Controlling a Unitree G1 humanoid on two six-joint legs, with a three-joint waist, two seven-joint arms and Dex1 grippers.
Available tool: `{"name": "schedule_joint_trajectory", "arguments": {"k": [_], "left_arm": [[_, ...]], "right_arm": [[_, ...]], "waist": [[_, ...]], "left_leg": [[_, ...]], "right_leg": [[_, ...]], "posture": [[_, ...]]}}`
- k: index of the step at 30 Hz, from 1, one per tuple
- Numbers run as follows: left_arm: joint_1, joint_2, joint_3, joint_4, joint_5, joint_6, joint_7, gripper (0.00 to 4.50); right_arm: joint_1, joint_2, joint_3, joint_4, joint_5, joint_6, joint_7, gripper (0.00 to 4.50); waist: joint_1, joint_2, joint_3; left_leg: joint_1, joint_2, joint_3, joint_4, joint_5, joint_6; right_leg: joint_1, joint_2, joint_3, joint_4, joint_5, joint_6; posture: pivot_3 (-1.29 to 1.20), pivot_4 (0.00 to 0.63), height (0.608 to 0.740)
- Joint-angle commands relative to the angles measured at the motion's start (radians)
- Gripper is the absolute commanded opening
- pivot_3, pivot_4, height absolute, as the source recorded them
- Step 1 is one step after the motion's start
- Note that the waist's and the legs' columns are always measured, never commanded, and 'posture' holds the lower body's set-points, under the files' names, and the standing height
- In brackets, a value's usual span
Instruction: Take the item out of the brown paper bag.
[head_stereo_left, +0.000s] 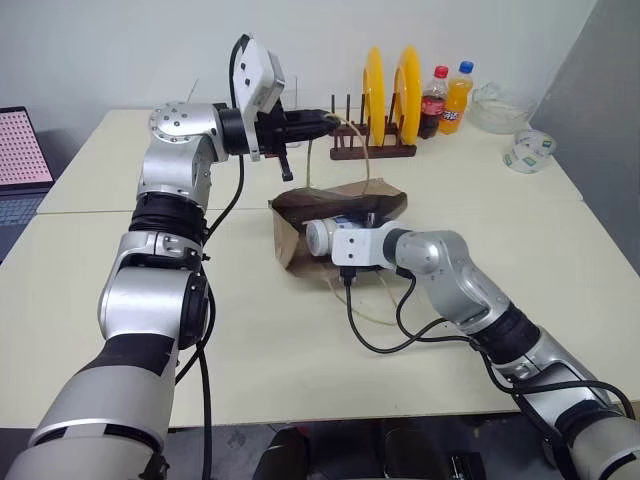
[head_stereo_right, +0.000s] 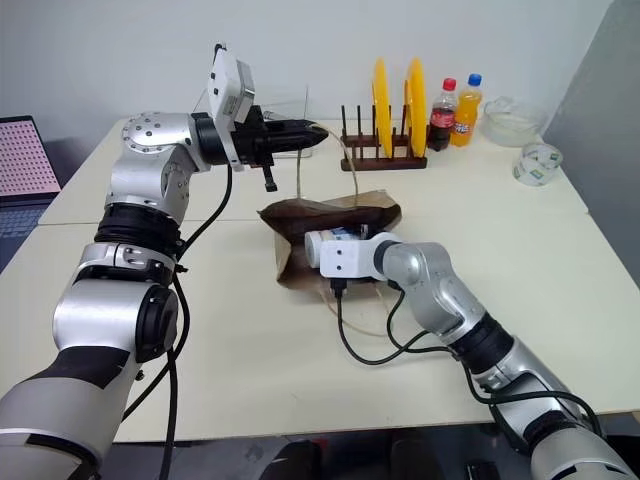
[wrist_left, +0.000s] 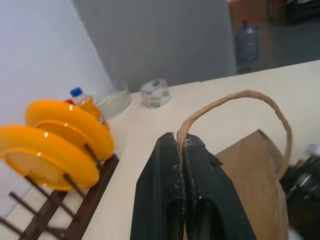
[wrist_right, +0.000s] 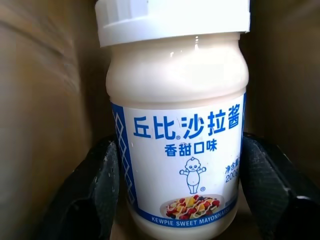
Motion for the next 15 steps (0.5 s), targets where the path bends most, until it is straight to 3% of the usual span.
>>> {"name": "schedule_joint_trajectory", "arguments": {"k": [1, 9, 15], "left_arm": [[-0.05, 0.005, 0.013, 0.009, 0.014, -0.046, 0.026, 0.0], [-0.074, -0.005, 0.014, 0.07, 0.042, -0.092, 0.057, 0.0], [-0.072, -0.018, 0.014, 0.08, 0.049, -0.102, 0.052, 0.0]], "right_arm": [[0.008, -0.003, -0.097, -0.141, 0.088, 0.044, 0.057, 3.0], [0.016, 0.094, -0.325, -0.315, 0.388, 0.138, 0.064, 3.0], [-0.088, 0.117, -0.554, -0.357, 0.567, 0.257, -0.028, 3.0]], "waist": [[0.0, 0.0, 0.0], [-0.001, 0.0, 0.0], [0.002, 0.0, 0.0]], "left_leg": [[0.0, 0.0, 0.0, 0.0, 0.0, 0.0], [0.0, 0.0, 0.0, 0.0, 0.0, 0.0], [-0.001, 0.0, -0.001, 0.0, 0.0, 0.0]], "right_leg": [[0.0, 0.0, 0.0, 0.0, 0.0, 0.0], [0.0, 0.0, 0.0, 0.0, 0.0, 0.0], [0.0, 0.0, 0.0, 0.001, 0.0, 0.0]], "posture": [[0.0, 0.15, 0.74], [0.0, 0.15, 0.74], [0.0, 0.15, 0.74]]}}
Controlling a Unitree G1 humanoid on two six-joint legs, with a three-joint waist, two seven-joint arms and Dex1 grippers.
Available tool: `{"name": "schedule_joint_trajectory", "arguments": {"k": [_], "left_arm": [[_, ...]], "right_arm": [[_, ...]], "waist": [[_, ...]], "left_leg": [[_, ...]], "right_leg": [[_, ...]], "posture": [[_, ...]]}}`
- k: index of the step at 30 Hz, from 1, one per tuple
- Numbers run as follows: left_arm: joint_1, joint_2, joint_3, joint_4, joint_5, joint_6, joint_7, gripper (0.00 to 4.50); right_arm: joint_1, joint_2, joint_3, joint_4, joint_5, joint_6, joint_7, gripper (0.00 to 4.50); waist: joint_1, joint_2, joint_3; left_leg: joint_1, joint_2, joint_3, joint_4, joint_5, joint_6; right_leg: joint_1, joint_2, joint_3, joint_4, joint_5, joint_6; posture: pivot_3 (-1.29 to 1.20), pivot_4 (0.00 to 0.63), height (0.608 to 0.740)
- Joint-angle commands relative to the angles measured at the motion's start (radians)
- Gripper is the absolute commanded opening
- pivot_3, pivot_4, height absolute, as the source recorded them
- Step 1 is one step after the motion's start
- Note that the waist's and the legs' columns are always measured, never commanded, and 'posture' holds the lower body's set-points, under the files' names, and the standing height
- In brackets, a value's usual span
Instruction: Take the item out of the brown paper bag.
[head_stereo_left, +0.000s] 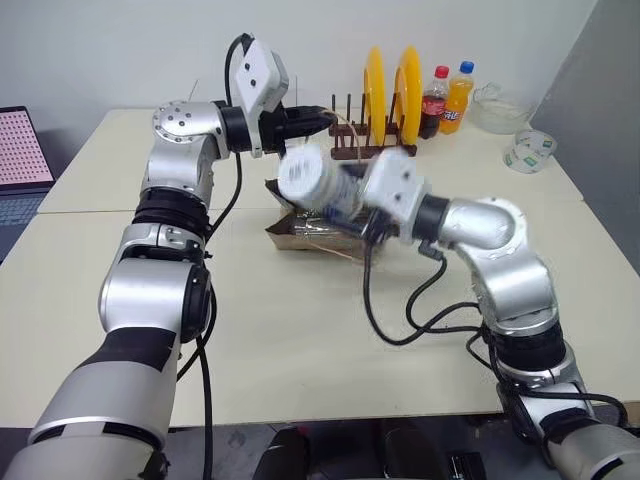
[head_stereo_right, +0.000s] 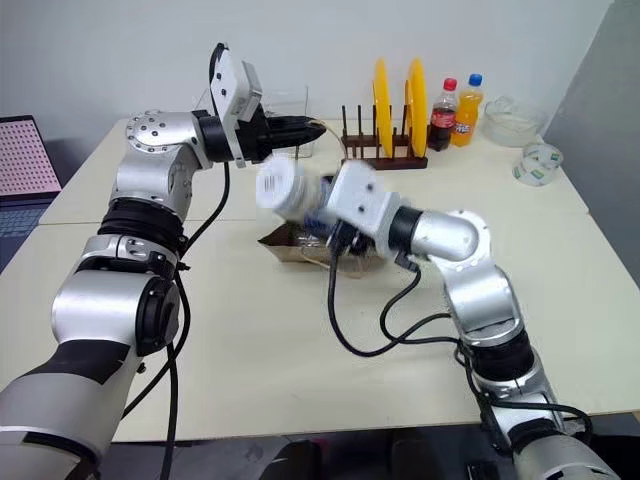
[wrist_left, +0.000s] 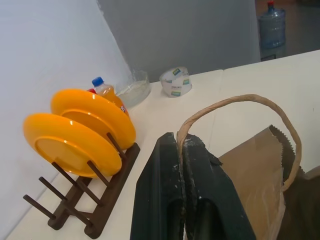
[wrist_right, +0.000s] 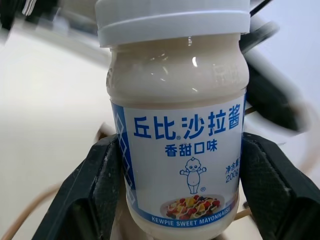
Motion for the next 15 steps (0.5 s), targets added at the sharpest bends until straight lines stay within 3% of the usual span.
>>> {"name": "schedule_joint_trajectory", "arguments": {"k": [1, 6, 10, 15], "left_arm": [[-0.03, 0.0, 0.014, -0.008, -0.002, -0.022, 0.008, 0.0], [-0.027, -0.003, 0.016, -0.008, -0.002, -0.023, 0.004, 0.0], [-0.029, -0.005, 0.019, -0.007, -0.002, -0.022, 0.002, 0.0], [-0.032, -0.01, 0.021, -0.006, -0.002, -0.021, -0.001, 0.0]], "right_arm": [[-0.057, -0.057, -0.156, -0.067, 0.075, 0.044, -0.059, 3.0], [0.058, -0.318, -0.226, -0.043, 0.028, 0.019, -0.053, 3.0], [0.221, -0.519, -0.151, 0.041, -0.082, -0.082, -0.044, 3.0], [0.302, -0.636, -0.022, 0.213, -0.219, -0.227, -0.079, 3.0]], "waist": [[0.001, 0.0, 0.0], [0.011, 0.0, 0.0], [0.004, 0.0, 0.0], [-0.012, 0.0, 0.0]], "left_leg": [[0.0, 0.0, 0.0, 0.0, 0.0, 0.0], [-0.001, -0.001, 0.0, 0.0, 0.0, 0.0], [-0.001, -0.001, 0.002, -0.001, 0.0, 0.001], [0.001, -0.001, 0.006, 0.0, 0.0, 0.001]], "right_leg": [[0.0, 0.0, 0.0, 0.0, 0.0, 0.0], [0.0, -0.001, -0.001, -0.001, 0.0, 0.0], [0.0, -0.001, 0.0, -0.001, 0.0, 0.0], [0.0, 0.0, 0.004, 0.001, 0.0, 0.0]], "posture": [[0.0, 0.15, 0.74], [0.0, 0.15, 0.74], [0.0, 0.15, 0.74], [0.0, 0.15, 0.74]]}}
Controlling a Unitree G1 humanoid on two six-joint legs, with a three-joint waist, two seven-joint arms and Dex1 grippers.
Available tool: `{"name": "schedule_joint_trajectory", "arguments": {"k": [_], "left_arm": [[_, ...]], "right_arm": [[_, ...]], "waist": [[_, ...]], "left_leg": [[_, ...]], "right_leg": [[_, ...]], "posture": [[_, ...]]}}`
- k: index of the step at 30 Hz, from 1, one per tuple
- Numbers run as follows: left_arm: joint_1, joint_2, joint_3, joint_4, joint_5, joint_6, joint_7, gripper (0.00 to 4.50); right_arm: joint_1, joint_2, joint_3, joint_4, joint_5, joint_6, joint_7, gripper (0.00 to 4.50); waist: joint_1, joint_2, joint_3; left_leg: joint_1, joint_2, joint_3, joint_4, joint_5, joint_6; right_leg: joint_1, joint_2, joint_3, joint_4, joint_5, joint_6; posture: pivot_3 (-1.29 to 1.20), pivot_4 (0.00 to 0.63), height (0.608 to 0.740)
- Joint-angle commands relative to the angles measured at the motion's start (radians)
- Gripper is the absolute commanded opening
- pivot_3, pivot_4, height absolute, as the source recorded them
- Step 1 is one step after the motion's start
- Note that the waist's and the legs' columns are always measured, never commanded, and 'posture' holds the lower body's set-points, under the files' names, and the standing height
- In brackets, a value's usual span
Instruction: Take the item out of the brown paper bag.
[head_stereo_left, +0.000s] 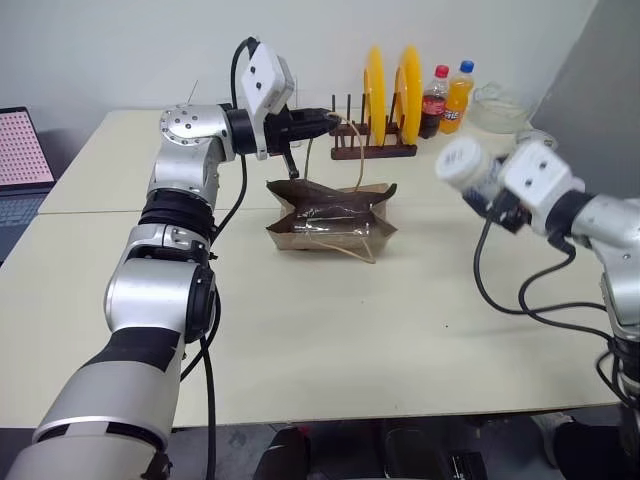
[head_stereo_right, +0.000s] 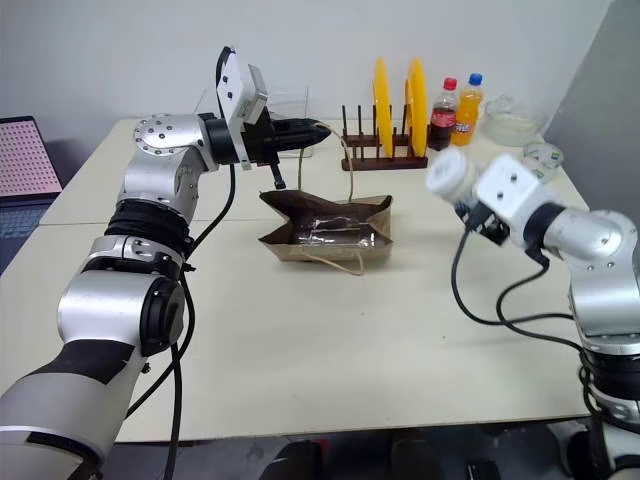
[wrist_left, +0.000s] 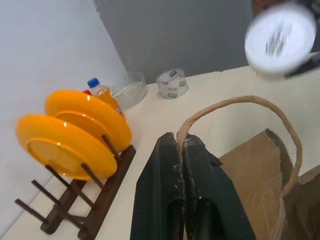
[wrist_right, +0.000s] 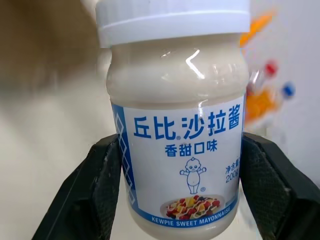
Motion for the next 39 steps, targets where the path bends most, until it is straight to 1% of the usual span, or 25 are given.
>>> {"name": "schedule_joint_trajectory", "arguments": {"k": [1, 4, 9, 13, 15, 17, 18, 22, 26, 28, 29, 31, 33, 35, 36, 37, 39], "left_arm": [[-0.031, 0.006, 0.013, -0.013, -0.005, -0.016, -0.001, 0.0], [-0.032, 0.007, 0.013, -0.013, -0.004, -0.016, -0.004, 0.0], [-0.031, 0.013, 0.013, -0.02, -0.007, -0.01, -0.015, 0.0], [-0.027, 0.016, 0.014, -0.027, -0.008, -0.006, -0.022, 0.0], [-0.025, 0.017, 0.014, -0.029, -0.008, -0.006, -0.025, 0.0], [-0.024, 0.017, 0.015, -0.032, -0.009, -0.006, -0.028, 0.0], [-0.023, 0.017, 0.015, -0.033, -0.009, -0.006, -0.029, 0.0], [-0.021, 0.015, 0.015, -0.036, -0.01, -0.007, -0.028, 0.0], [-0.017, 0.016, 0.014, -0.04, -0.006, -0.013, -0.019, 0.0], [-0.014, 0.017, 0.017, -0.04, -0.005, -0.023, -0.007, 0.0], [-0.012, 0.018, 0.018, -0.042, -0.006, -0.025, -0.006, 0.0], [-0.003, 0.024, 0.017, -0.047, -0.008, -0.025, -0.018, 0.0], [0.001, 0.034, 0.01, -0.046, -0.006, -0.016, -0.04, 0.0], [0.001, 0.045, 0.006, -0.042, 0.0, -0.003, -0.048, 0.4], [0.002, 0.051, 0.001, -0.042, 0.005, -0.004, -0.058, 0.59], [0.002, 0.055, -0.002, -0.041, 0.008, -0.005, -0.065, 0.85], [0.005, 0.072, -0.012, -0.046, 0.019, -0.013, -0.079, 1.43]], "right_arm": [[-0.005, -0.05, 0.054, 0.085, -0.093, -0.133, -0.033, 3.0], [-0.002, -0.066, 0.114, 0.189, -0.135, -0.229, -0.025, 3.0], [0.001, -0.071, 0.177, 0.268, -0.161, -0.318, 0.027, 3.0], [-0.002, -0.065, 0.178, 0.291, -0.162, -0.343, 0.029, 3.0], [-0.003, -0.067, 0.182, 0.298, -0.158, -0.352, 0.046, 3.74], [0.002, -0.068, 0.181, 0.297, -0.155, -0.358, 0.057, 4.38], [0.006, -0.069, 0.177, 0.291, -0.152, -0.359, 0.06, 4.45], [0.025, -0.076, 0.139, 0.233, -0.119, -0.341, 0.08, 4.45], [0.082, -0.077, -0.001, 0.029, 0.019, -0.204, 0.138, 4.45], [0.13, -0.056, -0.094, -0.105, 0.123, -0.095, 0.156, 4.45], [0.154, -0.04, -0.134, -0.166, 0.169, -0.05, 0.156, 4.45], [0.223, 0.051, -0.216, -0.326, 0.259, 0.031, 0.096, 4.45], [0.299, 0.154, -0.242, -0.45, 0.292, 0.057, 0.014, 4.45], [0.382, 0.279, -0.209, -0.542, 0.298, 0.09, -0.092, 4.5], [0.413, 0.324, -0.175, -0.578, 0.292, 0.106, -0.134, 4.5], [0.432, 0.351, -0.15, -0.6, 0.285, 0.117, -0.161, 4.5], [0.429, 0.439, -0.082, -0.625, 0.258, 0.124, -0.253, 4.5]], "waist": [[-0.004, 0.0, 0.0], [-0.004, 0.0, 0.0], [-0.004, 0.0, 0.0], [-0.003, 0.0, 0.0], [-0.003, 0.0, 0.0], [-0.003, 0.0, 0.0], [-0.003, 0.0, 0.0], [-0.002, 0.0, 0.0], [0.002, 0.0, 0.0], [0.005, 0.0, 0.0], [0.008, 0.0, 0.0], [0.011, 0.0, 0.0], [0.013, 0.0, 0.0], [0.013, 0.0, 0.0], [0.013, 0.0, 0.0], [0.012, 0.0, 0.0], [0.009, 0.0, 0.0]], "left_leg": [[0.0, 0.0, 0.0, 0.0, 0.0, 0.0], [0.0, 0.0, 0.001, 0.0, 0.0, 0.0], [0.0, 0.0, 0.0, 0.0, 0.0, 0.0], [0.0, 0.0, 0.0, 0.0, 0.0, 0.0], [0.0, 0.0, 0.0, 0.0, 0.0, 0.0], [0.0, 0.0, 0.0, 0.0, 0.0, 0.0], [0.0, 0.001, 0.0, 0.0, 0.0, 0.0], [0.0, 0.0, 0.0, 0.001, 0.0, 0.0], [0.0, 0.001, 0.0, 0.0, 0.0, 0.0], [-0.001, 0.001, 0.0, 0.001, 0.0, 0.0], [-0.001, 0.001, -0.001, 0.001, 0.0, 0.0], [-0.001, 0.001, -0.002, 0.001, 0.0, 0.0], [-0.001, 0.001, -0.003, 0.0, 0.0, 0.0], [-0.001, 0.001, -0.004, 0.001, 0.0, 0.0], [-0.001, 0.001, -0.003, 0.001, 0.0, 0.0], [0.0, 0.001, -0.004, 0.001, 0.0, 0.0], [0.0, 0.0, -0.003, 0.002, 0.0, 0.0]], "right_leg": [[0.0, 0.0, 0.0, 0.0, 0.0, 0.0], [0.0, 0.0, 0.0, 0.001, 0.0, 0.0], [0.0, 0.0, 0.0, 0.0, 0.0, 0.0], [0.0, 0.0, 0.0, 0.0, 0.0, 0.0], [0.0, 0.0, 0.0, 0.0, 0.0, 0.0], [0.0, 0.0, 0.0, 0.0, 0.0, 0.0], [0.0, 0.0, 0.0, 0.0, 0.0, 0.0], [0.0, 0.0, 0.0, 0.0, 0.0, 0.0], [0.0, 0.0, -0.001, 0.0, 0.0, 0.0], [0.0, 0.0, -0.001, -0.001, 0.0, 0.0], [0.001, 0.0, -0.001, -0.001, 0.0, 0.0], [0.001, 0.0, -0.002, -0.001, 0.0, 0.0], [0.002, 0.001, -0.003, -0.001, 0.0, 0.0], [0.002, 0.001, -0.003, 0.0, 0.0, 0.0], [0.002, 0.001, -0.002, 0.0, 0.0, 0.0], [0.002, 0.001, -0.002, 0.0, 0.0, 0.0], [0.002, 0.0, -0.001, 0.002, 0.0, 0.0]], "posture": [[0.0, 0.15, 0.74], [0.0, 0.15, 0.74], [0.0, 0.15, 0.74], [0.0, 0.15, 0.74], [0.0, 0.15, 0.74], [0.0, 0.15, 0.74], [0.0, 0.15, 0.74], [0.0, 0.15, 0.74], [0.0, 0.15, 0.74], [0.0, 0.15, 0.74], [0.0, 0.15, 0.74], [0.0, 0.15, 0.74], [0.0, 0.15, 0.74], [0.0, 0.15, 0.74], [0.0, 0.15, 0.74], [0.0, 0.15, 0.74], [0.0, 0.15, 0.74]]}}
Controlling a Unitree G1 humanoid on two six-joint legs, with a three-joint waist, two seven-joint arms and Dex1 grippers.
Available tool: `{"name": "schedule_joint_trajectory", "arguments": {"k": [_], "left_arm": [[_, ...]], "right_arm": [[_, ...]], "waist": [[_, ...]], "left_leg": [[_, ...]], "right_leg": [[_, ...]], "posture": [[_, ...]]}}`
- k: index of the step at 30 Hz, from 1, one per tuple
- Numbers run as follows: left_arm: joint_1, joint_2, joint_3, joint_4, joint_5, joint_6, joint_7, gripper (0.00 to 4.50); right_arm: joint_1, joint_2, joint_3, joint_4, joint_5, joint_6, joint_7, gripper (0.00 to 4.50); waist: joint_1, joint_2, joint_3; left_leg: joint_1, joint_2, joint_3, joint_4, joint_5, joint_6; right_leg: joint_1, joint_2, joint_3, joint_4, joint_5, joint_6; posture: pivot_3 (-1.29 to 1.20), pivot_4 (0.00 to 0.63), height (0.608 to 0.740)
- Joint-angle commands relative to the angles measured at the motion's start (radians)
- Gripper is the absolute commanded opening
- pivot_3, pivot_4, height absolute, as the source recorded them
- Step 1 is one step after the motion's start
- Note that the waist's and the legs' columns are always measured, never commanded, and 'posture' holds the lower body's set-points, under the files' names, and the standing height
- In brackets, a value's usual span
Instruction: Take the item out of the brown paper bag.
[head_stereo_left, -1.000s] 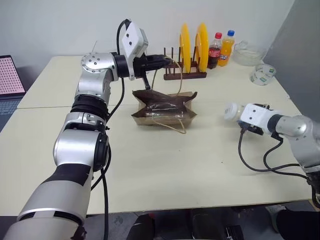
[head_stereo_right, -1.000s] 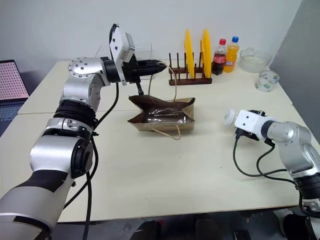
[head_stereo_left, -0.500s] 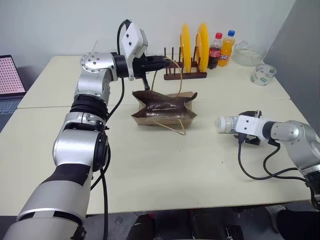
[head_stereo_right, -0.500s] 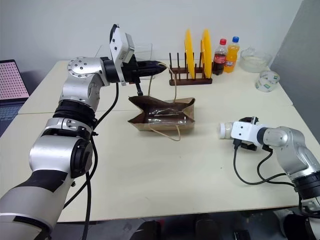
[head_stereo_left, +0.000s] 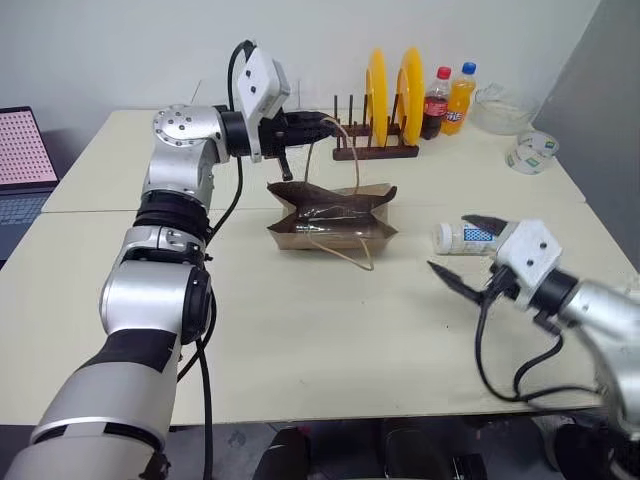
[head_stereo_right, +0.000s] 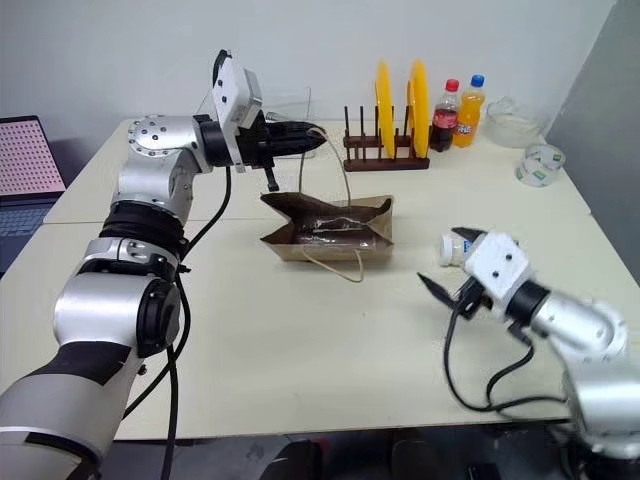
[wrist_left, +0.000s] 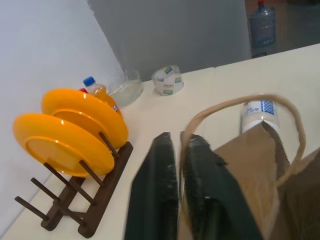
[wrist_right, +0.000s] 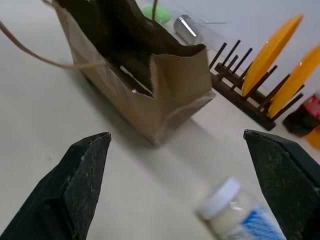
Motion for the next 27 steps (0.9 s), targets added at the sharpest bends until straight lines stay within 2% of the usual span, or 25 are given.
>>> {"name": "schedule_joint_trajectory", "arguments": {"k": [1, 4, 10, 13, 17, 21, 23, 25, 27], "left_arm": [[-0.008, 0.032, -0.013, -0.032, 0.02, -0.015, -0.023, 1.74], [-0.011, 0.059, -0.016, -0.02, 0.041, -0.036, -0.014, 2.62], [0.011, 0.116, 0.02, -0.034, 0.037, -0.042, 0.045, 4.44], [0.069, 0.14, 0.081, -0.107, -0.008, 0.048, 0.122, 4.44], [0.265, 0.135, 0.163, -0.345, -0.057, 0.187, 0.295, 4.44], [0.605, 0.041, 0.224, -0.741, -0.076, 0.373, 0.546, 4.44], [0.748, -0.02, 0.202, -0.892, -0.002, 0.436, 0.701, 4.44], [0.841, -0.06, 0.176, -0.996, 0.056, 0.457, 0.801, 4.44], [0.92, -0.089, 0.157, -1.083, 0.072, 0.437, 0.836, 4.44]], "right_arm": [[-0.031, 0.104, 0.073, -0.074, -0.041, 0.004, -0.165, 4.5], [-0.057, 0.138, 0.102, -0.046, -0.065, -0.014, -0.211, 4.5], [-0.068, 0.109, 0.101, -0.002, -0.052, -0.054, -0.209, 4.5], [-0.047, 0.105, 0.095, 0.01, -0.045, -0.075, -0.21, 4.5], [-0.007, 0.146, 0.094, 0.02, -0.058, -0.114, -0.262, 4.5], [0.004, 0.224, 0.092, 0.058, -0.063, -0.194, -0.333, 4.5], [0.023, 0.273, 0.079, 0.09, -0.072, -0.248, -0.385, 4.5], [0.057, 0.297, 0.07, 0.117, -0.073, -0.304, -0.401, 4.5], [0.106, 0.308, 0.069, 0.14, -0.068, -0.382, -0.394, 4.5]], "waist": [[-0.002, 0.0, 0.0], [-0.002, 0.0, 0.0], [-0.002, 0.0, 0.0], [-0.003, 0.0, 0.0], [-0.003, 0.0, 0.0], [-0.001, 0.001, -0.001], [0.004, 0.0, -0.002], [0.009, -0.001, -0.002], [0.02, -0.001, -0.003]], "left_leg": [[0.001, 0.0, 0.0, 0.001, 0.0, 0.0], [0.003, 0.001, 0.0, 0.0, 0.0, 0.0], [0.004, 0.001, 0.0, 0.0, 0.0, 0.0], [0.004, 0.001, 0.0, -0.001, 0.0, 0.0], [0.005, 0.002, 0.0, -0.001, 0.0, 0.0], [0.007, 0.005, -0.002, -0.002, 0.0, 0.0], [0.007, 0.005, -0.002, -0.001, 0.0, 0.0], [0.007, 0.005, -0.002, -0.001, 0.0, 0.0], [0.006, 0.003, 0.0, -0.001, 0.0, 0.0]], "right_leg": [[0.0, 0.0, 0.0, 0.001, 0.0, 0.0], [0.0, 0.001, 0.0, 0.005, 0.0, 0.0], [0.0, 0.001, 0.0, 0.005, 0.0, 0.0], [0.0, 0.001, 0.0, 0.005, 0.0, 0.0], [0.0, 0.001, 0.0, 0.006, 0.0, 0.0], [0.001, 0.0, 0.004, 0.007, 0.0, 0.0], [0.0, 0.0, 0.003, 0.007, 0.0, 0.0], [0.001, 0.0, 0.003, 0.007, 0.0, 0.0], [0.001, 0.0, 0.003, 0.006, 0.0, 0.0]], "posture": [[0.0, 0.15, 0.74], [0.0, 0.15, 0.74], [0.0, 0.15, 0.74], [0.0, 0.15, 0.74], [0.0, 0.15, 0.74], [0.0, 0.15, 0.74], [0.0, 0.15, 0.74], [0.0, 0.15, 0.74], [0.0, 0.15, 0.74]]}}
